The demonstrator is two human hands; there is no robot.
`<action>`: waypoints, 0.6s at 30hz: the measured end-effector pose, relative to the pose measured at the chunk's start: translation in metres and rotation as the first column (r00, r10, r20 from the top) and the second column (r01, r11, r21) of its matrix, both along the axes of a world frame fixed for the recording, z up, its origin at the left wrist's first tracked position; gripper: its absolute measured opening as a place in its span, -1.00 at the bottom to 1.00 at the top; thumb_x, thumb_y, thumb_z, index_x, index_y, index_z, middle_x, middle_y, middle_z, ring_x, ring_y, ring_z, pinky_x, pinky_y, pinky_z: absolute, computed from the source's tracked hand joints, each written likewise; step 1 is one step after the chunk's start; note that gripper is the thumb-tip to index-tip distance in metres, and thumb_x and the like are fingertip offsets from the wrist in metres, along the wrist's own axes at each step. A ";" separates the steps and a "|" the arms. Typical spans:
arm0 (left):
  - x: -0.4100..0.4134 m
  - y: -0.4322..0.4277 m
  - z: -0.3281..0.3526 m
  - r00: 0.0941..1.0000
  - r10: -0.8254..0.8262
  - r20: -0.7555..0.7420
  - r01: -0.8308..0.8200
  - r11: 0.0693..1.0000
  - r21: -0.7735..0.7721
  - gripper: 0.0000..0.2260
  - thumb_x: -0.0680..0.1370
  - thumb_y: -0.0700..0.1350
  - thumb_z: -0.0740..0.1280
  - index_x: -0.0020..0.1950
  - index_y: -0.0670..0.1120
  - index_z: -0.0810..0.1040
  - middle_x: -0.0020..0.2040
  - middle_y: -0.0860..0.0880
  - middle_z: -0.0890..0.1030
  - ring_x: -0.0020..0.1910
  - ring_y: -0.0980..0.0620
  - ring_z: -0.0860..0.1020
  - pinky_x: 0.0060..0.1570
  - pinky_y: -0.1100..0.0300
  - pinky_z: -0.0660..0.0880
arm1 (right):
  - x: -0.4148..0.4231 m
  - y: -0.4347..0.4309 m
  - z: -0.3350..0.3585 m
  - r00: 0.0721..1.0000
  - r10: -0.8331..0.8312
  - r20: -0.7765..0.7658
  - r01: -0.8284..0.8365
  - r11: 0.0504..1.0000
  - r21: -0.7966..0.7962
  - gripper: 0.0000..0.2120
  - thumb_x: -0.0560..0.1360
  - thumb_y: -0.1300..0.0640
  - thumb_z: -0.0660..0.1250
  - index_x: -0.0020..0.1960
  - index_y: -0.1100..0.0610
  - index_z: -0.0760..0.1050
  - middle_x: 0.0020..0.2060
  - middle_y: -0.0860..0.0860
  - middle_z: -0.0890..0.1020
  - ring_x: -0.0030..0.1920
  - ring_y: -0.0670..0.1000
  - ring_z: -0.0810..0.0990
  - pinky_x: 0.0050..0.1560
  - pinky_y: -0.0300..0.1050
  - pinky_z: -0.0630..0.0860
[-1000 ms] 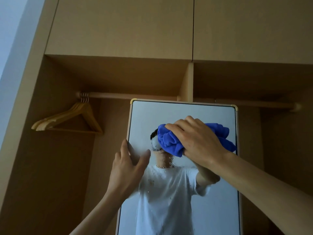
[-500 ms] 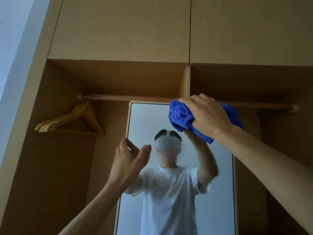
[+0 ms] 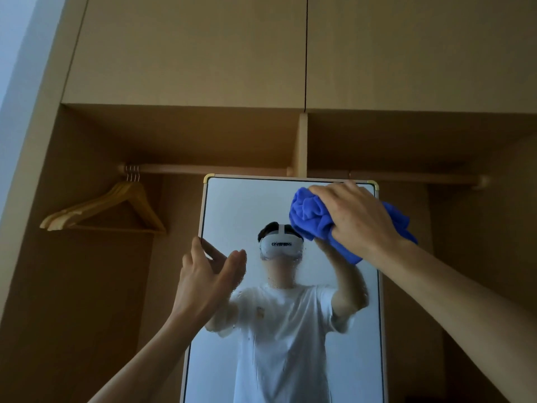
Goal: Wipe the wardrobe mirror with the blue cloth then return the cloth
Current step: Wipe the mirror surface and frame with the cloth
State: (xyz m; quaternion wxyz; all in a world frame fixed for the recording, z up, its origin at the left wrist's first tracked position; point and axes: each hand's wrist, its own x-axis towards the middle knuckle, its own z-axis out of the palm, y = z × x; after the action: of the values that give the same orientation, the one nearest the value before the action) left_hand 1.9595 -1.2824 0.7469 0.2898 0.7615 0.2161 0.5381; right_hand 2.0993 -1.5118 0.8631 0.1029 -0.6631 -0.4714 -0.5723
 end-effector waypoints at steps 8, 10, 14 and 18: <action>0.005 -0.004 0.002 0.999 0.038 0.012 -0.038 0.999 0.021 -0.06 0.48 0.44 0.23 0.63 -0.07 -0.05 0.53 -0.15 0.22 0.45 -0.19 0.36 0.31 -0.16 0.49 | 0.017 -0.030 0.038 0.999 -0.042 -0.019 0.044 0.991 0.125 -0.41 0.47 0.28 0.36 0.48 0.08 0.34 0.25 0.07 0.56 0.20 0.17 0.52 0.09 0.09 0.46; 0.007 -0.005 0.001 0.999 0.043 0.014 -0.043 0.999 0.016 -0.04 0.43 0.46 0.22 0.63 -0.07 -0.03 0.51 -0.15 0.24 0.42 -0.20 0.39 0.27 -0.18 0.52 | 0.019 -0.031 0.034 0.999 -0.032 -0.040 0.036 0.994 0.103 -0.40 0.47 0.29 0.36 0.47 0.06 0.35 0.24 0.06 0.57 0.18 0.17 0.53 0.07 0.08 0.45; 0.011 -0.005 0.000 0.997 0.073 0.016 -0.073 0.997 0.022 -0.09 0.50 0.41 0.24 0.63 -0.07 -0.04 0.54 -0.17 0.22 0.42 -0.23 0.40 0.27 -0.21 0.52 | 0.021 -0.035 0.018 0.997 -0.004 -0.078 0.007 0.999 0.040 -0.47 0.39 0.32 0.34 0.35 0.07 0.45 0.10 0.04 0.60 0.11 0.17 0.56 -0.01 0.07 0.51; 0.013 -0.007 0.000 0.996 0.087 0.024 -0.088 0.996 0.023 -0.19 0.55 0.33 0.26 0.60 -0.07 0.02 0.53 -0.18 0.23 0.42 -0.24 0.40 0.28 -0.21 0.50 | 0.020 -0.040 -0.006 0.994 0.002 -0.111 -0.005 1.000 -0.026 -0.51 0.42 0.26 0.33 0.33 0.05 0.43 0.04 0.01 0.62 0.05 0.14 0.59 -0.07 0.11 0.56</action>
State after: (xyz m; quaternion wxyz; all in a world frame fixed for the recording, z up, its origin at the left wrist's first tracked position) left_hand 1.9723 -1.2890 0.7469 0.2594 0.7483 0.2395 0.5616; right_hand 2.1193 -1.5515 0.8570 0.1212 -0.6943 -0.4736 -0.5282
